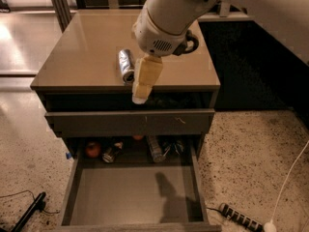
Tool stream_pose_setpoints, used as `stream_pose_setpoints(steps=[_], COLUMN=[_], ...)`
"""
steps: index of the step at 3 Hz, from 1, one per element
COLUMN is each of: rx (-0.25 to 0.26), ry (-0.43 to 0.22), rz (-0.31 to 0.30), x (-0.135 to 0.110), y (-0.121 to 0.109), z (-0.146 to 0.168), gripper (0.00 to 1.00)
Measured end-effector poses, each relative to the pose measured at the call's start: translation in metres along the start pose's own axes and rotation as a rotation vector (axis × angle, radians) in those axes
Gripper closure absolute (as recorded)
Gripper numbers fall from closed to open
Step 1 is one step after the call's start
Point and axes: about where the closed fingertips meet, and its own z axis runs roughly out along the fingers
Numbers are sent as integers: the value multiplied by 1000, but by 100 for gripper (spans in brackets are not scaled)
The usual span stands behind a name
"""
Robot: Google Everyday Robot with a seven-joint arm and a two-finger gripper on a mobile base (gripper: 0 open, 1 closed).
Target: Place redbull can into middle drawer
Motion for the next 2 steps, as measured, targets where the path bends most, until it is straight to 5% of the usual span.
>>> stream_pose_setpoints(steps=[2], rx=[0], ry=[-52], rz=[28], x=[-11], y=[-31], z=[10], gripper=[0])
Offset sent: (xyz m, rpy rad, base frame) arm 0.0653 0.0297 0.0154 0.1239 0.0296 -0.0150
